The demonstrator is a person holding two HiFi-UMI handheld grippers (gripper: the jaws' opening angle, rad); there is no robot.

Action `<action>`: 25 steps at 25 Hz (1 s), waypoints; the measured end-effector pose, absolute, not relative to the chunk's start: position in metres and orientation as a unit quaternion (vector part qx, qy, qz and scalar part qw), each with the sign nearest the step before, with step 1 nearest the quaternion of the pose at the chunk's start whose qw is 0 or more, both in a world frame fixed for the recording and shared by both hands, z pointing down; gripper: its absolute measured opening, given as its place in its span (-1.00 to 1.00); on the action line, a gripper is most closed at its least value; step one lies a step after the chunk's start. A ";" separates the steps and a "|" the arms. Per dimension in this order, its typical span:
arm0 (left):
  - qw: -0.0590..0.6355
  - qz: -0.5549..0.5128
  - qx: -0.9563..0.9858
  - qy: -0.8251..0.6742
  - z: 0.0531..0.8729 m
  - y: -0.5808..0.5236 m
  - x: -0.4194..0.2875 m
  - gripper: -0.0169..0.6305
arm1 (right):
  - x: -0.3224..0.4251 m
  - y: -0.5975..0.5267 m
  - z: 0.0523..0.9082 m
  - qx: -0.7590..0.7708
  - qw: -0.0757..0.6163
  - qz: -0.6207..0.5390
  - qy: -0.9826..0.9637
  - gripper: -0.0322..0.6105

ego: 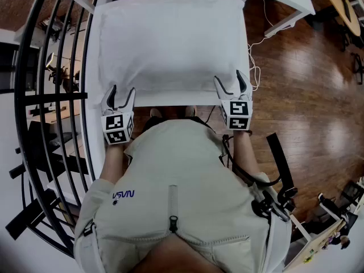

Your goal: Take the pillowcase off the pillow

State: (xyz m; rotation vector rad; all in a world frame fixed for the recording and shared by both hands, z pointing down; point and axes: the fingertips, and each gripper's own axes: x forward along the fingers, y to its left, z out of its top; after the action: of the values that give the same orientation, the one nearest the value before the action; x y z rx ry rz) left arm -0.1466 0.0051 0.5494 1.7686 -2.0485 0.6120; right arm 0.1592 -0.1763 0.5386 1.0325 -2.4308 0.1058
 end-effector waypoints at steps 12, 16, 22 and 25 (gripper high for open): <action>0.232 0.305 0.666 -0.640 0.631 -0.040 -0.158 -0.20 | 0.156 -0.195 0.632 0.366 0.392 0.061 -0.842 0.21; 0.209 0.275 0.693 -0.633 0.611 -0.048 -0.150 -0.66 | 0.145 -0.199 0.617 0.375 0.378 0.062 -0.844 -0.21; 0.172 0.202 0.712 -0.650 0.552 -0.048 -0.156 -0.89 | 0.136 -0.192 0.559 0.366 0.305 0.052 -0.878 -0.51; 0.141 0.178 0.707 -0.670 0.505 -0.053 -0.165 -0.90 | 0.131 -0.189 0.511 0.367 0.258 0.035 -0.893 -0.59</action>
State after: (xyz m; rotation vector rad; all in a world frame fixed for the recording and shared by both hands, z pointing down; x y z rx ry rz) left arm -0.1650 -0.0535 0.5046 2.0422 -1.9342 0.5147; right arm 0.1315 -0.1887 0.5113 0.9946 -2.4208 0.0951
